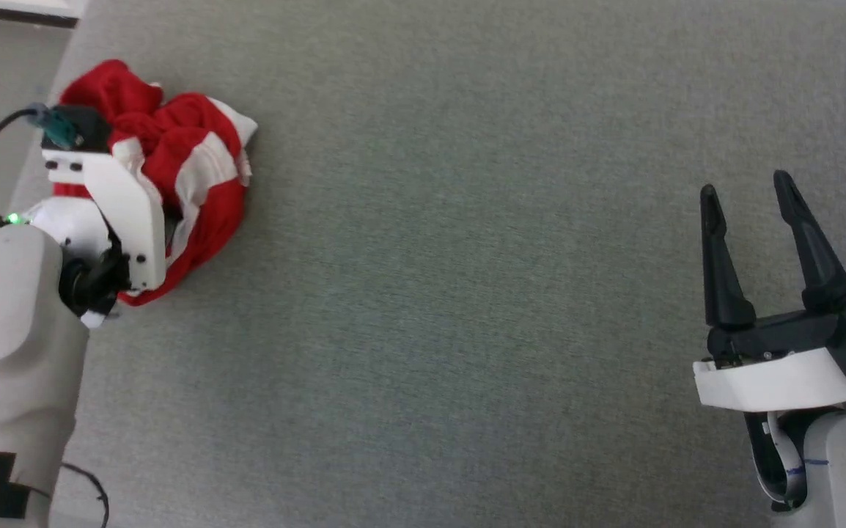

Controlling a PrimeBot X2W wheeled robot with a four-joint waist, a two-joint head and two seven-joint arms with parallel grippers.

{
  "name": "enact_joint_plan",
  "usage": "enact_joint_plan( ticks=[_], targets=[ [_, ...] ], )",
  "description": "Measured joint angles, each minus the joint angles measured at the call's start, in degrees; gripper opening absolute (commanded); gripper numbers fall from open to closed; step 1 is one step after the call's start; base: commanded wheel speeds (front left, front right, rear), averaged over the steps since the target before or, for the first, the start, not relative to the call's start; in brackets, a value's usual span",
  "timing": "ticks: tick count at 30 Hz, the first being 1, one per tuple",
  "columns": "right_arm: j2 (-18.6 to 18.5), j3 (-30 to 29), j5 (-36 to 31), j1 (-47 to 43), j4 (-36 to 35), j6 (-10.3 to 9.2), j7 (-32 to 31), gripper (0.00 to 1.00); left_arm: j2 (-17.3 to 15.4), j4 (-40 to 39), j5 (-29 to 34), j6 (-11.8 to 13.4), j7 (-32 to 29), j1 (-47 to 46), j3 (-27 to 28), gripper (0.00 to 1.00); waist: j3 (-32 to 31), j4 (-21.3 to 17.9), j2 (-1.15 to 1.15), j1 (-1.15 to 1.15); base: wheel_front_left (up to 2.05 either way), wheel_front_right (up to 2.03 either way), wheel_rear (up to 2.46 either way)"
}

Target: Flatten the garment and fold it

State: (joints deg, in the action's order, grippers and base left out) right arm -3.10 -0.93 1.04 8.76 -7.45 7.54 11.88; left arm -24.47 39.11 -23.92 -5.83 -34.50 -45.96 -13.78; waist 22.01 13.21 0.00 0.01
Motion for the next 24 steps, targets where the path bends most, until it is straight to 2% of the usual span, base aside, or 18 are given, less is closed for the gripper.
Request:
enact_joint_plan(
  ticks=[3, 8, 9, 12, 16, 24],
  targets=[
    [0.0, 0.0, 0.0, 0.4, -0.2, 0.0, 0.3, 1.0, -1.9, 0.9, -1.5, -0.2, -5.4, -0.4, -4.4, 1.0, 1.7, -1.1, 0.0, -0.01, 0.0, 0.0, 0.0],
    [0.0, 0.8, 0.0, 0.4, -0.1, 0.0, 0.9, 1.0, -4.8, 0.8, -6.5, -0.2, -8.2, -2.4, -7.4, 1.0, 3.9, -2.2, 0.0, -0.02, 0.0, 0.0, 0.0],
    [0.0, 1.0, 0.0, 0.4, -0.1, 0.0, 1.0, 1.0, -5.2, 0.9, -7.6, -0.3, -8.5, -2.8, -7.9, 0.0, 4.1, -2.3, 0.0, -0.02, 0.0, 0.0, 0.0],
    [0.0, 1.1, 0.0, 0.5, 0.0, 0.0, 1.4, 1.0, -6.4, 0.5, -10.5, -0.7, -8.8, -3.8, -10.3, 0.0, 4.0, -2.2, 0.0, -0.02, 0.0, 0.0, 0.0],
    [0.0, 0.5, 0.0, 0.5, 0.2, 0.0, 1.9, 1.0, -8.1, -1.1, -11.5, -0.8, -5.5, -5.3, -14.8, 0.0, 3.1, -1.2, 0.0, -0.01, 0.0, 0.0, 0.0],
    [0.1, -0.2, 0.3, -0.2, 0.4, 0.0, 2.8, 1.0, -12.8, -10.0, -15.3, -1.3, 1.5, -17.2, -23.6, 0.0, -0.8, 0.6, 0.0, -0.01, 0.0, 0.0, 0.0]
  ],
)
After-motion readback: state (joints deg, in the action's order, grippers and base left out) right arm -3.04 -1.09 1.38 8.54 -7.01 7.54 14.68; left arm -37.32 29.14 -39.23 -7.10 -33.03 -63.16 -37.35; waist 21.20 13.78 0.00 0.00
